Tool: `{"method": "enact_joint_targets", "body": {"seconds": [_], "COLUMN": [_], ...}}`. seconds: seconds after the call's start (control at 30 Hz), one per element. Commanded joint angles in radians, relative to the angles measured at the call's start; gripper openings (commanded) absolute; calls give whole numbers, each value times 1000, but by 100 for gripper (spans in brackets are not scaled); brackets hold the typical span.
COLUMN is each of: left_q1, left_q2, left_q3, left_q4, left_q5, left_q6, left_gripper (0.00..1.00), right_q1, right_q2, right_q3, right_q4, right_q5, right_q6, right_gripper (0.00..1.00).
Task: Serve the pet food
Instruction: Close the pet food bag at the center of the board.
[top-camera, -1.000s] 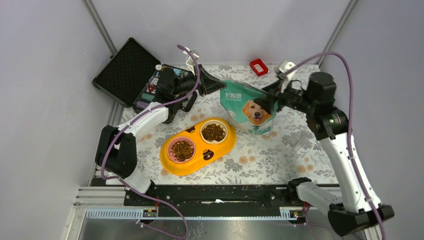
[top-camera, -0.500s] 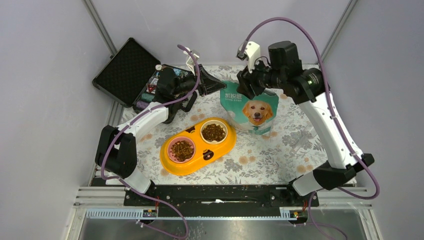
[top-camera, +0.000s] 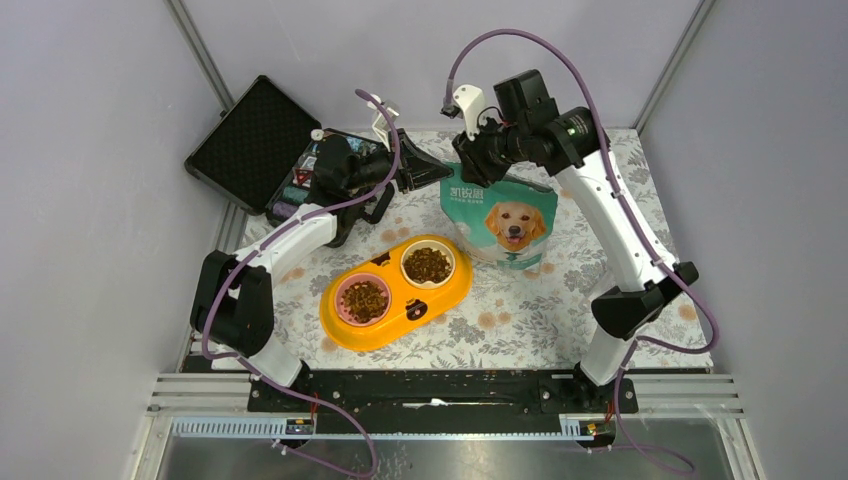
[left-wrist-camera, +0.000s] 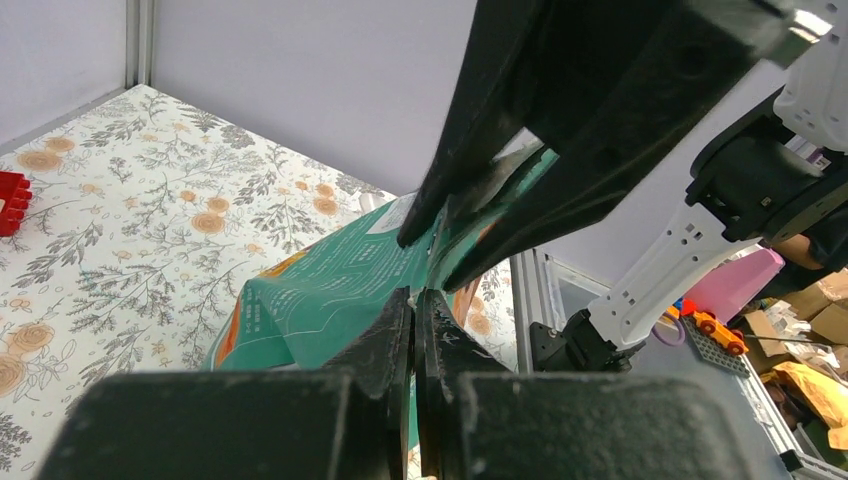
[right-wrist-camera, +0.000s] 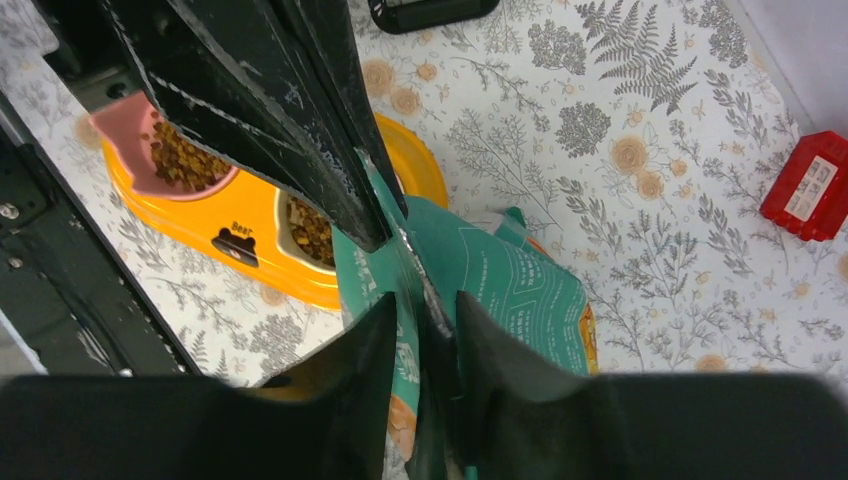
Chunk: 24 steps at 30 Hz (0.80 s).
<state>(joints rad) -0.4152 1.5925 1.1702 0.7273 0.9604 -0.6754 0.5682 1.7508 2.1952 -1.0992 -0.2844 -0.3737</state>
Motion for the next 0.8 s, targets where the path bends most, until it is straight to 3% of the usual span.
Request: {"method": "enact_joint_targets", "body": {"seconds": [0.0,0.07,0.17,0.5,0.53,0.6,0.63,0.67,0.7,0.73,0.77], "left_q1": [12,12,12,16,18,19,19,19,19,19,20], "left_q2": [-58,-56,-57,-67,-67,-69,-68,-70,-70,-71,-72], "left_q3": [75,75,78,78,78,81,82,83,84,83,84], "left_q4": [131,130,128,78,77,78,78,77,76,76,77], "left_q5": [-16,-19,-21,-32,-32,-32,-31,-31,-30,-30,-29], "left_q6": [4,6,11,58,59,59,59,59,59,58,58], "left_gripper": [0,0,0,0,0,0,0,0,0,0,0], "right_q1": [10,10,10,10,10,9,10,10,9,10,10], "right_q2": [-3,-14,-47,-212,-221,-234,-239,-241,-243,-241,-239], "right_q3": [26,14,-27,-231,-245,-267,-275,-280,-283,-284,-281], "right_q4": [-38,-42,-41,3,11,19,19,19,20,20,20], "right_q5": [6,16,74,269,291,322,324,321,313,309,309], "right_q6": [-20,-27,-58,-158,-161,-162,-163,-163,-162,-163,-162], "right_gripper": [23,13,6,0,3,42,52,50,35,12,0]}}
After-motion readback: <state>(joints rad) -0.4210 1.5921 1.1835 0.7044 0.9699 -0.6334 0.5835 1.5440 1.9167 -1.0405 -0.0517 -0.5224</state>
